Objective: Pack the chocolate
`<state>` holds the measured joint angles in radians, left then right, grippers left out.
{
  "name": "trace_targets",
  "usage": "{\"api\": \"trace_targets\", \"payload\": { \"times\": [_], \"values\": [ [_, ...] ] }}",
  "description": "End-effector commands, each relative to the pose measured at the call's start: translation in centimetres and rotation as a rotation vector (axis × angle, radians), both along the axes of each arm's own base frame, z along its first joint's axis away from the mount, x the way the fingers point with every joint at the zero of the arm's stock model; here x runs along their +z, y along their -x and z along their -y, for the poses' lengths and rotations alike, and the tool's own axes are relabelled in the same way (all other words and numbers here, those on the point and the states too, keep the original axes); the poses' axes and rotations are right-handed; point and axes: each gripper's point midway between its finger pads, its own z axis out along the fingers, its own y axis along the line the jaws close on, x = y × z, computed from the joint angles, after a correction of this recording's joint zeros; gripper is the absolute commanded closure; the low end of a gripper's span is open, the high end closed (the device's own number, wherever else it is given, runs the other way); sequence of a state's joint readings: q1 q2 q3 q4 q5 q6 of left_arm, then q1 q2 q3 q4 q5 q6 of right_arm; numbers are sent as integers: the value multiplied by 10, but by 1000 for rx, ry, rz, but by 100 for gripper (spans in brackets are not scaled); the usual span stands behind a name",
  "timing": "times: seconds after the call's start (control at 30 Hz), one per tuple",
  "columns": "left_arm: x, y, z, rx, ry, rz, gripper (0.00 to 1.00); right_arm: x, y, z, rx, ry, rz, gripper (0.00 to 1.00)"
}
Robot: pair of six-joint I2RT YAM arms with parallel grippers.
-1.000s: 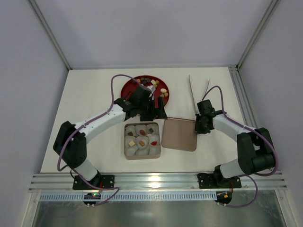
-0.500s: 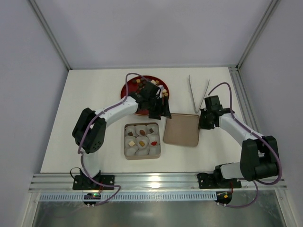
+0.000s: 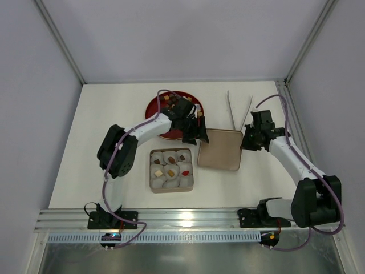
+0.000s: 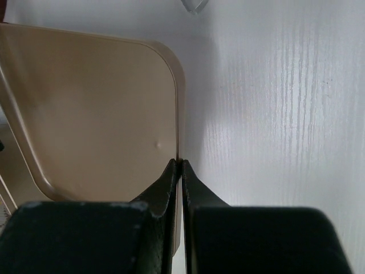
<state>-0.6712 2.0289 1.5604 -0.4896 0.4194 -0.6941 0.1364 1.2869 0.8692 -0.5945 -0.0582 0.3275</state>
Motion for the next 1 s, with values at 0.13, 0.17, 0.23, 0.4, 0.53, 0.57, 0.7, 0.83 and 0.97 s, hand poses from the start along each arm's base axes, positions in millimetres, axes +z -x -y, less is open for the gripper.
{"api": "trace_targets", "payload": {
  "times": [0.13,0.17,0.23,0.4,0.53,0.57,0.7,0.83,0.97],
  "values": [
    [17,-6,8,-52,90,15,29,43,-11,-4,24,-71,104,96],
    [17,-4,8,-57,103,9,30,44,-11,-4,24,-79,105,96],
    [24,-3,13,-69,158,3,29,50,-12,-4,27,-98,117,96],
    [32,3,17,-96,225,-11,29,60,-15,-5,28,-144,137,96],
    [38,4,21,-95,282,-28,28,66,-15,-11,45,-187,147,96],
    [42,4,22,-97,302,-26,29,65,-13,-11,45,-193,143,96],
    [54,8,27,-102,368,-43,39,67,-13,-14,46,-212,156,96],
    [64,14,28,-103,409,-52,56,66,-12,-17,45,-228,162,96],
    [73,19,25,-97,422,-48,72,66,-9,-23,62,-206,171,96]
  ]
}}
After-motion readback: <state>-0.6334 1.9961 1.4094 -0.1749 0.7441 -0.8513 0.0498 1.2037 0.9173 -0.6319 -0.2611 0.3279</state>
